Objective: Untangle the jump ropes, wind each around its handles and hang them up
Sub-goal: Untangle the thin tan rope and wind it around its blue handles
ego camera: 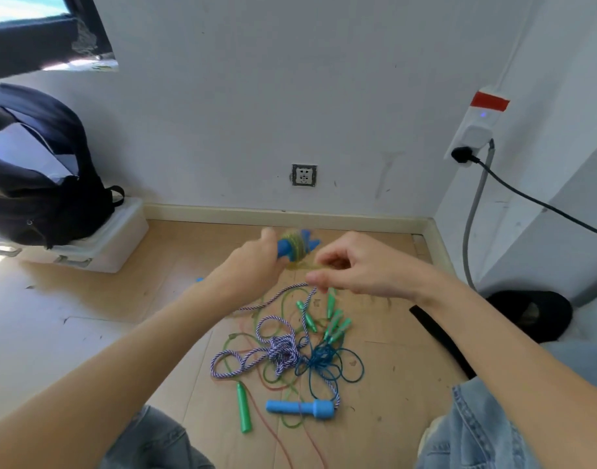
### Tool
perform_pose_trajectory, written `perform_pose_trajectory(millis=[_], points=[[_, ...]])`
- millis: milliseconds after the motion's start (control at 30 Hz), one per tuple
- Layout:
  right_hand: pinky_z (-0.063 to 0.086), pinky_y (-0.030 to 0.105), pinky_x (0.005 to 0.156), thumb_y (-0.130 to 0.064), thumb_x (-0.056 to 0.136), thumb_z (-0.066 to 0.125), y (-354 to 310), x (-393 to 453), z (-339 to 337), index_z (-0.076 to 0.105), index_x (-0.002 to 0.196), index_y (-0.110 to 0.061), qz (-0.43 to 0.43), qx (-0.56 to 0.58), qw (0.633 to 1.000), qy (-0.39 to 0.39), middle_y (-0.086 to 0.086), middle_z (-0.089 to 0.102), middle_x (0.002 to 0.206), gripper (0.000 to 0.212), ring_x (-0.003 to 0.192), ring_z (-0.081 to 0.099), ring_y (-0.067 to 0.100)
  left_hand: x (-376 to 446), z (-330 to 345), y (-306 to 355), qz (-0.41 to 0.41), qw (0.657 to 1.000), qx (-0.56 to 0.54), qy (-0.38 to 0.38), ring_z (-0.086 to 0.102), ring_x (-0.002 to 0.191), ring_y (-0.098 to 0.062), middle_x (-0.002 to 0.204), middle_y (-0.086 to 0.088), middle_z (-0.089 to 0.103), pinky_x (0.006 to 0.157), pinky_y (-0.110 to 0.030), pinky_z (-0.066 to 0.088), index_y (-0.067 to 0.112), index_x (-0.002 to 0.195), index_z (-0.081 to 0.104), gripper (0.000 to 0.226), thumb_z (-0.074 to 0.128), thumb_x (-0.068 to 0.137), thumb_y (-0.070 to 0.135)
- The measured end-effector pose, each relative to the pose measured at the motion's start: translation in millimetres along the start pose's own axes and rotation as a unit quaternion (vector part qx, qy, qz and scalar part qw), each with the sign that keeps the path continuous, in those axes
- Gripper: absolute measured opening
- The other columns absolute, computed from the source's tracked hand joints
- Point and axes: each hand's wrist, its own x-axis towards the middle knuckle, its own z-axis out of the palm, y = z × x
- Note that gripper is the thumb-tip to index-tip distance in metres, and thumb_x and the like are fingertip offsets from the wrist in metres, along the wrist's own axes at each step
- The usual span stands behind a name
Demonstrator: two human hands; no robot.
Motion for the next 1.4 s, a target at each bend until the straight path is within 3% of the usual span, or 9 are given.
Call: perform_pose_trajectory(millis=[200,333,433,533,633,867,1100,1233,1400], points=[[0.027,0.015,0.047,-0.038,0.075,0.072,13,-1,-12,0.062,0.057,-0.015,0.043,-0.061,0.993,0.087,-0.010,0.045,0.042,0.031,0.045,0.037,0.004,-33,1,28,0.131,0.956,0.076,-0.250,0.051,0.069,-0.016,0.087,-0.004,0.057,0.069,-0.032,0.045,0.017,0.093,0.032,0.012,0.041,0.097,0.024],[0.027,0.014,0.041,-0.030,0.079,0.070,9,-6,-19,0.060,0.051,-0.020,0.055,0.066,0.995,0.057,-0.008,0.040,0.044,0.031,0.041,0.032,0.003,-45,-36,34,0.206,0.876,-0.249,-0.360,0.050,0.063,-0.010,0.079,0.000,0.056,0.059,-0.021,0.045,0.008,0.110,0.048,0.018,0.044,0.096,0.017],[0.028,0.014,0.038,-0.030,0.090,0.054,8,-7,-24,0.054,0.045,-0.022,0.058,0.192,0.976,0.083,-0.010,0.041,0.045,0.046,0.036,0.030,0.002,-34,-57,20,0.161,0.807,-0.497,-0.277,0.050,0.060,-0.008,0.077,-0.001,0.057,0.054,-0.014,0.043,0.009,0.109,0.053,0.024,0.050,0.088,0.022],[0.024,0.014,0.041,-0.038,0.093,0.048,4,-6,-15,0.051,0.055,-0.018,0.057,0.137,0.987,0.054,-0.013,0.037,0.043,0.042,0.039,0.028,0.002,-9,-54,2,0.039,0.867,-0.490,-0.085,0.050,0.055,-0.008,0.071,-0.003,0.057,0.049,-0.013,0.043,0.010,0.094,0.052,0.009,0.047,0.094,0.017],[0.025,0.012,0.043,-0.030,0.089,0.057,2,-3,-9,0.055,0.057,-0.017,0.020,0.030,0.998,0.050,-0.011,0.038,0.044,0.035,0.041,0.031,0.003,10,-39,-17,-0.062,0.976,-0.200,0.067,0.051,0.061,-0.019,0.077,-0.008,0.059,0.056,-0.027,0.046,0.010,0.083,0.043,0.014,0.042,0.097,0.016],[0.025,0.015,0.045,-0.031,0.087,0.061,6,1,-19,0.059,0.057,-0.016,-0.003,0.034,0.982,0.187,0.000,0.043,0.049,0.033,0.041,0.032,0.004,-11,-20,13,0.078,0.972,0.114,-0.189,0.053,0.066,-0.009,0.084,0.002,0.060,0.061,-0.023,0.041,0.020,0.092,0.039,0.008,0.045,0.095,0.024],[0.027,0.018,0.042,-0.022,0.085,0.064,7,-3,-26,0.057,0.058,-0.011,0.057,0.116,0.978,0.165,-0.004,0.040,0.044,0.030,0.040,0.030,0.006,-36,-67,22,0.235,0.869,-0.279,-0.334,0.052,0.062,-0.006,0.076,0.004,0.060,0.057,-0.016,0.046,0.033,0.094,0.062,0.018,0.052,0.094,0.018],[0.024,0.018,0.042,-0.041,0.088,0.053,4,-5,-23,0.054,0.061,-0.014,0.059,0.169,0.977,0.115,-0.004,0.036,0.051,0.038,0.045,0.027,0.009,-18,-71,-4,0.121,0.798,-0.564,-0.176,0.051,0.056,-0.005,0.074,0.000,0.059,0.051,-0.013,0.045,0.019,0.101,0.062,0.016,0.056,0.087,0.019],[0.026,0.015,0.043,-0.028,0.088,0.058,-2,-6,-19,0.057,0.061,-0.014,-0.003,0.076,0.992,0.105,-0.006,0.035,0.048,0.031,0.044,0.029,0.006,6,-49,-25,-0.043,0.950,-0.306,0.041,0.047,0.051,-0.012,0.069,-0.005,0.056,0.043,-0.015,0.041,0.013,0.086,0.051,0.012,0.045,0.096,0.012]])
